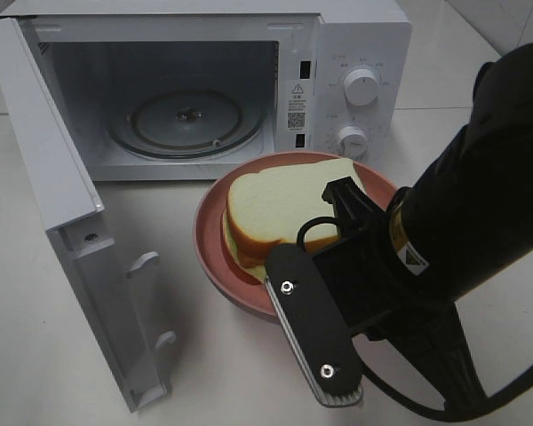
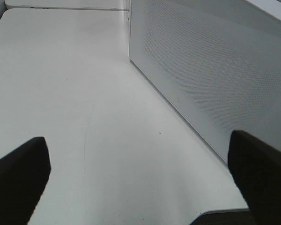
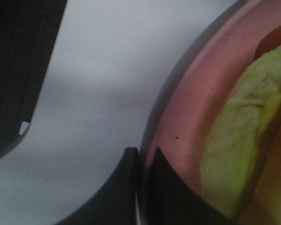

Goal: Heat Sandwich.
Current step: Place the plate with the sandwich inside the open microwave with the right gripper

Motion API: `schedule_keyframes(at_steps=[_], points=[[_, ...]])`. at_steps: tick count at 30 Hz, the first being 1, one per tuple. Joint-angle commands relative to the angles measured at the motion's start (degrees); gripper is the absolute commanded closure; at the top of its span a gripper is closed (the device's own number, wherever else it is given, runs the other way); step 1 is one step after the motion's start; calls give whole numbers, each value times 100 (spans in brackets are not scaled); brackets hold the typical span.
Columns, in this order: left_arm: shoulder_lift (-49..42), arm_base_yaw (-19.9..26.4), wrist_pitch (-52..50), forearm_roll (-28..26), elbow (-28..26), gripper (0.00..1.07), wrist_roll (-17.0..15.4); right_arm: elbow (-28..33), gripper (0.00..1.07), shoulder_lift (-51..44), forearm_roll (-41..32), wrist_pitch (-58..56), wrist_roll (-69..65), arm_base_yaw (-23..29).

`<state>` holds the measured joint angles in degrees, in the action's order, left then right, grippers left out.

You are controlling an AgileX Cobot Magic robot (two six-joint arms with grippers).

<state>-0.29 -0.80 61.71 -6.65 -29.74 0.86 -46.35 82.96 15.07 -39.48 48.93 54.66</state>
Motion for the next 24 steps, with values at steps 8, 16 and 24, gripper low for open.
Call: schedule_keyframes(at_steps=[8,16,24], points=[[-92,6,-46,0,23,9,-34,-11,107,-80,-315,413,1879,-275],[-92,6,-46,0,23,9,-34,-11,107,-80,-464,413,2326,-567],[-92,6,-46,0,23,9,-34,-11,107,-80,-796,413,2882,-1083]])
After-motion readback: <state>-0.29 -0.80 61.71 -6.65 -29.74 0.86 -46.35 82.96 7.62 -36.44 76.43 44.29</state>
